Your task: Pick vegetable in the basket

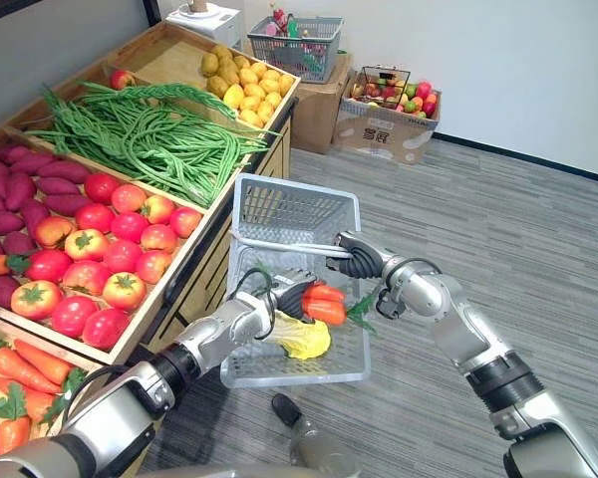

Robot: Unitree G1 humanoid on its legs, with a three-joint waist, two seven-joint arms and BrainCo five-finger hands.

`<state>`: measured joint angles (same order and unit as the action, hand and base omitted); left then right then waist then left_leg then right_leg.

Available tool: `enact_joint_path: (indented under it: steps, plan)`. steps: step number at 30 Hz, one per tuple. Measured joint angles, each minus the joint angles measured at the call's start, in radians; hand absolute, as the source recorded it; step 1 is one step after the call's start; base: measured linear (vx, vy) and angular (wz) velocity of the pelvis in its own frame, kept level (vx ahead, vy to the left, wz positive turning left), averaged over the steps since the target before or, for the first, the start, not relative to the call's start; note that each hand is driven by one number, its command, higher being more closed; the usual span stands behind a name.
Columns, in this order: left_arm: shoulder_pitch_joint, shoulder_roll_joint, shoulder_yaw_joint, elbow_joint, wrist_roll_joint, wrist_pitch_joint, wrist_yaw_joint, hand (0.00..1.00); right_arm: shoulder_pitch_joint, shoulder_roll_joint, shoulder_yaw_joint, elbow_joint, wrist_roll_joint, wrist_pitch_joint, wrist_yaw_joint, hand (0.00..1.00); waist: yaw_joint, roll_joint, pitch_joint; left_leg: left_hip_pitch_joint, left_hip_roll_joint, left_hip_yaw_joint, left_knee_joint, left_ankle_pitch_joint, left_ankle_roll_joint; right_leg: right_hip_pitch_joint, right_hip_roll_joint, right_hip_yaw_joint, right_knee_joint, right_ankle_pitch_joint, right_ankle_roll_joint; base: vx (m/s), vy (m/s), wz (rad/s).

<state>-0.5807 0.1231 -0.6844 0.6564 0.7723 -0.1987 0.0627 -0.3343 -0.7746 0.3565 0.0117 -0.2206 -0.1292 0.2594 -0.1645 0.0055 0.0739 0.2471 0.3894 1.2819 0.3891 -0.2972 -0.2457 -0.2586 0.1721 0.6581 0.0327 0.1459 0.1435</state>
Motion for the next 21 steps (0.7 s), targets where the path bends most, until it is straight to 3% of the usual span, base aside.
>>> enact_joint_path:
  steps: [14,18,21]
  plan:
    - [-0.063,-0.017,0.015,0.023,0.032,0.011,0.002,0.0,0.03,0.0,-0.065,-0.039,0.004,0.016,0.013,1.0,0.002,-0.001,0.059,-0.027,0.008,-0.014,0.002,-0.001,0.001,-0.017,-0.001,-0.016,0.002,0.002,-0.002,-0.01,-0.006,0.03]
    - [-0.068,-0.025,-0.068,-0.117,0.023,0.002,0.001,0.0,0.088,0.007,-0.151,-0.04,0.001,0.02,0.013,1.0,0.01,0.0,0.06,-0.052,0.008,-0.06,-0.002,-0.001,0.003,-0.016,-0.02,-0.056,0.002,0.002,-0.002,-0.03,-0.008,0.29]
    - [-0.049,-0.026,-0.14,-0.251,-0.015,-0.036,-0.004,0.0,0.126,0.033,-0.216,-0.034,-0.017,0.026,0.01,1.0,0.018,-0.001,0.06,-0.067,0.004,-0.089,-0.001,-0.004,0.009,-0.009,-0.037,-0.085,0.002,0.002,-0.002,-0.06,-0.005,0.28]
